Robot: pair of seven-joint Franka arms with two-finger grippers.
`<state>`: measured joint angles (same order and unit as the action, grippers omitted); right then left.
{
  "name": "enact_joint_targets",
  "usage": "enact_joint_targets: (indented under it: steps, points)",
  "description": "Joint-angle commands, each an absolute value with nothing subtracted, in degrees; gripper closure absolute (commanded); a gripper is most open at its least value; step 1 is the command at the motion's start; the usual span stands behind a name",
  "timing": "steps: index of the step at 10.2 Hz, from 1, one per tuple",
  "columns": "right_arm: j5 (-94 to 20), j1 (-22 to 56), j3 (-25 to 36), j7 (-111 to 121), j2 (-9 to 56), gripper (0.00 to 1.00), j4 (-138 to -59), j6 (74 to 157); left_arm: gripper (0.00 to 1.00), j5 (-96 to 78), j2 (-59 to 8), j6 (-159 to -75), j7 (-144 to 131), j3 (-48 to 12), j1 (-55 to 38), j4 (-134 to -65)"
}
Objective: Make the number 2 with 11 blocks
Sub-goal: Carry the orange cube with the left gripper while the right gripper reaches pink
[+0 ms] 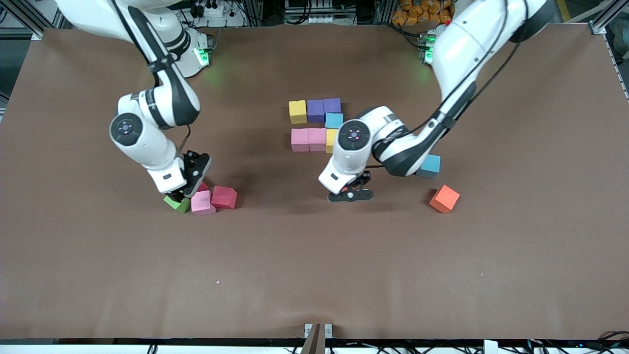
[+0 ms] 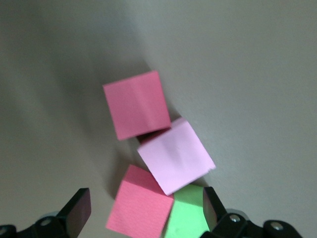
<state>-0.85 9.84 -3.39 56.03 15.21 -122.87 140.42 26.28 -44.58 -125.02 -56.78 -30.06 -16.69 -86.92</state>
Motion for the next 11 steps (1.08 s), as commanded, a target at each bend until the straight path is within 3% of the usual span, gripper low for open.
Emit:
enact_joint_targets:
  steps: [1,11]
  points:
    - [-0.1,7.2,-4.4,61.3,17.1,0.0,-122.9,144.4,0.62,24.2,-47.5,-123.9,-54.8,-27.4,-21.8,-81.2]
    - [-0.9,3.9,-4.7,68.3,18.6,0.0,-122.9,145.9,0.62,19.6,-50.6,-123.8,-54.8,-27.1,-31.0,-78.0]
